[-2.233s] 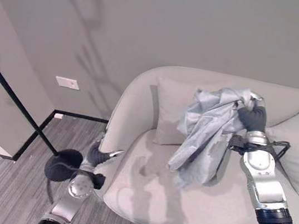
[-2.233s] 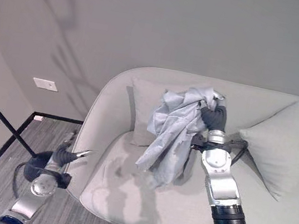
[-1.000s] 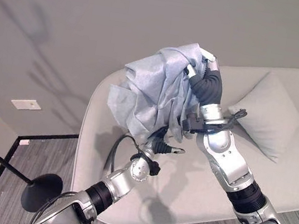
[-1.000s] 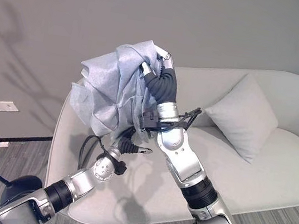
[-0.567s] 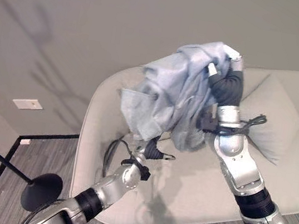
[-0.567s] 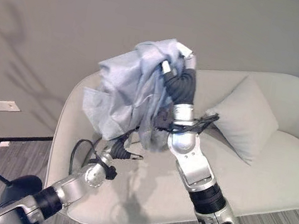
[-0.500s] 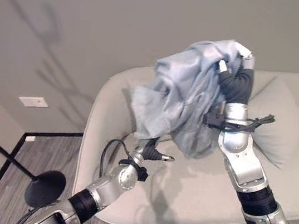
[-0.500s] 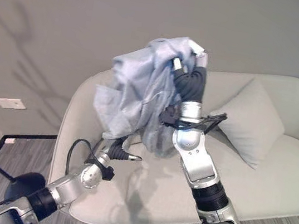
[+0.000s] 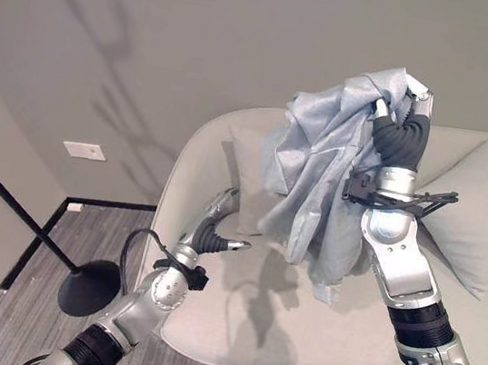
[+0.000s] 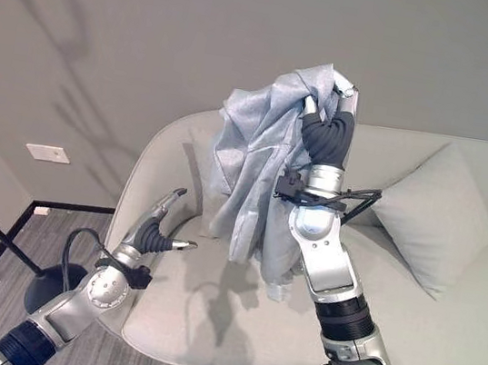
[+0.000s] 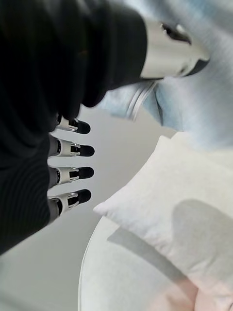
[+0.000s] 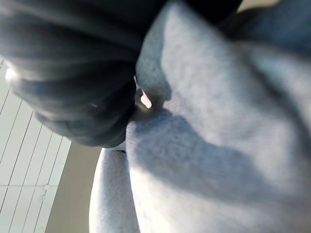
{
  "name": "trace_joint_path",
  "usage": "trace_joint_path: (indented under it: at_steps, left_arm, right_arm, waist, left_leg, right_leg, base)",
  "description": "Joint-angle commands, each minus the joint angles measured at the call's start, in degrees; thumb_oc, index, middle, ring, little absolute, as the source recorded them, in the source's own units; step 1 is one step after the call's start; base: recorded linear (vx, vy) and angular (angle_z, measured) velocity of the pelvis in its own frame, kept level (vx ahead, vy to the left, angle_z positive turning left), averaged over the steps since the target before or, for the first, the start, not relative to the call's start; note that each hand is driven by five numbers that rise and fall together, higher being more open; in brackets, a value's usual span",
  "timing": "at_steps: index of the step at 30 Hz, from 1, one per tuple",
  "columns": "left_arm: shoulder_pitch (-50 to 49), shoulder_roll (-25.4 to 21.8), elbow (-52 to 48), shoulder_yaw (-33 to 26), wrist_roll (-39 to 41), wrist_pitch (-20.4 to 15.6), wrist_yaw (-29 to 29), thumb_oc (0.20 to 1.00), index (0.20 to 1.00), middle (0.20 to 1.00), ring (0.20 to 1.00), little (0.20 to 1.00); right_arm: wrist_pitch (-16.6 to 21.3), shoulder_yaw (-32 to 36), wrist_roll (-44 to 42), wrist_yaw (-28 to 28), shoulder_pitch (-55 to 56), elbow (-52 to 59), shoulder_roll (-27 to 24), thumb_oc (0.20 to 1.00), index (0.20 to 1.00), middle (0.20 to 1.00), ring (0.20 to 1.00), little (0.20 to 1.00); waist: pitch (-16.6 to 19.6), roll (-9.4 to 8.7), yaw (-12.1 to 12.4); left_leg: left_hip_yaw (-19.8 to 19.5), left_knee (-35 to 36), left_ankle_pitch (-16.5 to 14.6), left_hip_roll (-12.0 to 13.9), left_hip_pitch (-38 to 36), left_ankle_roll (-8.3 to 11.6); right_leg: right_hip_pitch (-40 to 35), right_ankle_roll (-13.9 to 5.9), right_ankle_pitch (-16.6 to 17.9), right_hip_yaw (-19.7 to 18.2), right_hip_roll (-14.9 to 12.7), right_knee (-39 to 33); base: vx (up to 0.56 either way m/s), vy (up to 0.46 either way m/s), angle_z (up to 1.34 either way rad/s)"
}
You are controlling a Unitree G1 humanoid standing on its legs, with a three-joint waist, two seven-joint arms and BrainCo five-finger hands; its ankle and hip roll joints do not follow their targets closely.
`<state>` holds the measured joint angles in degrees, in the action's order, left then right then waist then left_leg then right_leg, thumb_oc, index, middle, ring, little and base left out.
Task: Hang the clothes on the sofa on the clothes rack.
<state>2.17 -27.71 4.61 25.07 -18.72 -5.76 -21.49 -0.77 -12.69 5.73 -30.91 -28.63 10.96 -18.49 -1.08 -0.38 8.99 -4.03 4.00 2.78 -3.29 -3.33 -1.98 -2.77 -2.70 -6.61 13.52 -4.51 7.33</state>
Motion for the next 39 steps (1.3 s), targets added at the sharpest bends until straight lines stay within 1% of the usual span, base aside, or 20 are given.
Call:
trace_joint_path:
  at_steps: [1,4,8,9,10,12,13,15,16,17,19,22,23,24,25,26,31,35,39]
  left_arm:
    - [1.20,-1.48,-2.32,-1.92,-1.75,-2.70,-2.30,1.000,1.000,1.000,1.000,1.000]
    - [0.80,-0.73,-1.15,-2.17,-0.92,-2.45,-2.38,1.000,1.000,1.000,1.000,1.000]
    - [3.25,0.39,1.84,0.20,-1.14,-2.21,-2.61,1.000,1.000,1.000,1.000,1.000]
    - [7.51,2.69,3.84,4.76,-0.71,-2.43,-2.28,1.000,1.000,1.000,1.000,1.000]
    - [7.83,2.87,4.18,4.95,-0.69,-2.52,-2.39,1.000,1.000,1.000,1.000,1.000]
    - [10.47,4.57,4.54,7.82,0.53,-2.79,-1.55,1.000,1.000,1.000,1.000,1.000]
    - [13.23,6.39,5.40,10.14,1.93,-2.66,-1.52,1.000,1.000,1.000,1.000,1.000]
    - [17.31,8.31,7.25,13.18,1.70,-2.15,-1.97,1.000,1.000,1.000,1.000,1.000]
    - [19.15,9.22,8.53,14.45,1.38,-1.87,-2.37,1.000,1.000,1.000,1.000,1.000]
    - [19.39,9.42,8.85,14.54,1.35,-1.93,-2.51,1.000,1.000,1.000,1.000,1.000]
    - [24.00,11.83,12.01,18.28,0.00,-1.12,-2.91,1.000,1.000,1.000,1.000,1.000]
    - [26.27,13.49,14.65,19.64,-0.51,-0.66,-3.64,1.000,1.000,1.000,1.000,1.000]
    - [28.03,14.55,16.41,20.82,-0.80,-0.34,-4.16,1.000,1.000,1.000,1.000,1.000]
    - [28.39,14.82,17.00,21.23,-0.64,-0.23,-4.02,0.586,0.586,0.586,0.586,0.586]
    - [28.95,15.24,17.74,21.57,-0.24,-0.31,-4.01,0.329,0.329,0.329,0.329,0.329]
    - [28.90,15.47,18.39,21.62,0.30,-0.16,-4.01,0.200,0.200,0.200,0.200,0.200]
    - [27.74,15.29,19.56,20.68,1.00,0.35,-4.44,0.200,0.200,0.200,0.200,0.200]
    - [24.73,14.47,20.62,18.08,3.26,0.88,-5.01,0.200,0.200,0.200,0.200,0.200]
    - [15.72,9.44,16.21,10.40,5.35,0.46,-5.06,0.200,0.200,0.200,0.200,0.200]
  right_arm:
    - [2.78,3.98,1.95,-0.31,-2.02,4.01,0.25,0.200,0.200,0.200,0.200,0.200]
    - [3.22,3.91,1.30,0.66,-1.74,5.03,0.21,0.200,0.200,0.200,0.200,0.200]
    - [3.82,2.83,0.82,1.53,-1.93,5.98,0.34,0.200,0.200,0.200,0.200,0.200]
    - [4.57,1.22,0.17,1.86,-2.57,6.29,0.97,0.200,0.200,0.200,0.200,0.200]
    - [4.62,1.31,0.15,1.84,-2.65,6.21,0.84,0.200,0.200,0.200,0.200,0.200]
    - [5.26,-0.09,-0.82,2.12,-3.34,6.08,1.69,0.200,0.200,0.200,0.200,0.200]
    - [5.67,-1.70,-2.17,2.48,-3.95,5.82,2.31,0.200,0.200,0.200,0.200,0.200]
    - [6.33,-3.64,-4.21,3.12,-4.52,5.81,3.33,0.200,0.200,0.200,0.200,0.200]
    - [6.52,-4.41,-4.83,3.11,-4.86,5.63,3.63,0.200,0.200,0.200,0.200,0.200]
    - [6.56,-4.38,-4.86,3.09,-4.97,5.56,3.56,0.200,0.200,0.200,0.200,0.200]
    - [7.02,-6.48,-6.62,3.20,-5.86,5.65,4.67,0.200,0.200,0.200,0.200,0.200]
    - [7.25,-7.39,-6.89,3.16,-6.25,5.99,4.64,0.200,0.200,0.200,0.200,0.200]
    - [7.50,-8.10,-7.35,2.97,-6.47,6.31,4.82,0.200,0.200,0.200,0.200,0.200]
    - [7.47,-8.34,-7.40,2.95,-6.50,6.45,4.75,0.200,0.200,0.200,0.200,0.200]
    - [7.52,-8.55,-7.24,2.88,-6.52,6.63,4.64,0.200,0.200,0.200,0.200,0.200]
    - [7.42,-8.67,-7.12,2.88,-6.58,6.86,4.52,0.200,0.200,0.200,0.200,0.200]
    - [7.37,-8.05,-7.00,2.21,-6.25,7.51,3.75,0.200,0.200,0.200,0.200,0.200]
    - [6.90,-6.07,-5.30,0.86,-5.51,8.14,2.37,0.200,0.200,0.200,0.200,0.200]
    - [6.36,-1.43,-0.80,0.57,-0.48,10.15,-1.66,0.200,0.200,0.200,0.200,0.200]
  waist:
    - [2.26,-1.88,1.21]
    - [2.25,-2.02,1.21]
    - [2.34,-2.21,0.76]
    - [2.48,-2.24,-0.13]
    - [2.41,-2.19,-0.01]
    - [2.47,-2.13,-0.55]
    - [2.44,-2.01,-1.15]
    - [2.56,-1.95,-1.94]
    - [2.53,-1.88,-2.22]
    - [2.46,-1.84,-2.16]
    - [2.44,-1.63,-3.21]
    - [2.35,-1.46,-3.71]
    - [2.28,-1.35,-4.20]
    - [2.30,-1.28,-4.43]
    - [2.31,-1.18,-4.65]
    - [2.26,-1.13,-4.76]
    - [2.26,-0.92,-4.92]
    - [2.26,-0.86,-4.66]
    - [2.20,-0.87,-3.62]
  left_leg:
    - [-2.24,1.00,-4.34,-1.11,-1.62,-1.57]
    - [-2.15,1.00,-4.31,-0.98,-1.63,-1.56]
    - [-2.06,1.00,-4.22,-0.88,-1.61,-1.47]
    - [-1.79,1.00,-4.20,-0.78,-1.68,-1.42]
    - [-1.80,1.00,-4.20,-0.78,-1.67,-1.41]
    - [-1.58,1.00,-4.20,-0.73,-1.64,-1.40]
    - [-1.34,1.00,-4.16,-0.63,-1.61,-1.38]
    - [-0.99,1.00,-4.16,-0.57,-1.55,-1.34]
    - [-0.88,1.00,-4.15,-0.55,-1.51,-1.32]
    - [-0.87,1.00,-4.15,-0.55,-1.49,-1.31]
    - [-0.49,1.00,-4.13,-0.51,-1.49,-1.27]
    - [-0.31,1.00,-4.13,-0.48,-1.53,-1.23]
    - [-0.06,1.00,-4.17,-0.45,-1.50,-1.19]
    - [0.02,1.00,-4.19,-0.45,-1.55,-1.19]
    - [0.17,1.00,-4.19,-0.43,-1.56,-1.15]
    - [0.28,1.00,-4.21,-0.42,-1.55,-1.15]
    - [0.67,1.00,-4.43,-0.27,-1.77,-1.12]
    - [0.72,1.00,-4.45,-0.19,-1.95,-1.09]
    - [0.28,1.00,-4.37,-0.05,-1.81,-0.98]
  right_leg:
    - [-1.29,-3.17,0.33,0.45,-4.13,4.02]
    - [-1.29,-3.18,0.51,0.44,-3.98,3.97]
    - [-1.31,-3.12,0.47,0.35,-3.88,4.02]
    - [-1.18,-2.99,0.34,0.17,-3.82,4.13]
    - [-1.17,-2.99,0.33,0.19,-3.82,4.14]
    - [-1.11,-2.98,0.43,0.02,-3.83,4.12]
    - [-0.98,-2.94,0.55,-0.22,-3.76,4.06]
    - [-0.84,-2.92,0.69,-0.58,-3.61,3.98]
    - [-0.80,-2.90,0.71,-0.75,-3.54,3.90]
    - [-0.78,-2.89,0.71,-0.76,-3.54,3.89]
    - [-0.59,-2.87,0.90,-1.16,-3.52,3.93]
    - [-0.37,-2.86,0.93,-1.45,-3.47,4.05]
    - [-0.17,-2.86,1.04,-1.72,-3.42,4.12]
    - [-0.07,-2.86,1.03,-1.82,-3.39,4.15]
    - [0.03,-2.87,1.00,-1.94,-3.34,4.20]
    - [0.05,-2.88,1.03,-2.09,-3.31,4.22]
    - [0.10,-2.92,0.97,-2.62,-3.24,4.26]
    - [-0.07,-2.94,0.92,-2.46,-3.24,4.30]
    - [-0.44,-2.92,0.71,-1.79,-3.10,4.09]
  base:
    - [0.00,0.000,0.00]
    - [0.00,0.000,0.00]
    - [0.00,0.000,0.00]
    - [0.00,0.000,0.00]
    - [0.00,0.000,0.00]
    - [0.00,0.000,0.00]
    - [0.00,0.000,0.00]
    - [-0.01,-0.005,-0.06]
    - [-0.01,-0.001,-0.06]
    - [0.00,0.000,0.00]
    - [-0.01,0.006,-0.05]
    - [0.00,0.002,-0.10]
    - [0.00,0.001,-0.14]
    - [0.00,0.000,-0.12]
    - [0.00,-0.004,-0.06]
    - [0.00,-0.004,-0.04]
    - [0.00,-0.004,-0.03]
    - [0.00,-0.015,-0.06]
    - [0.00,-0.025,-0.02]
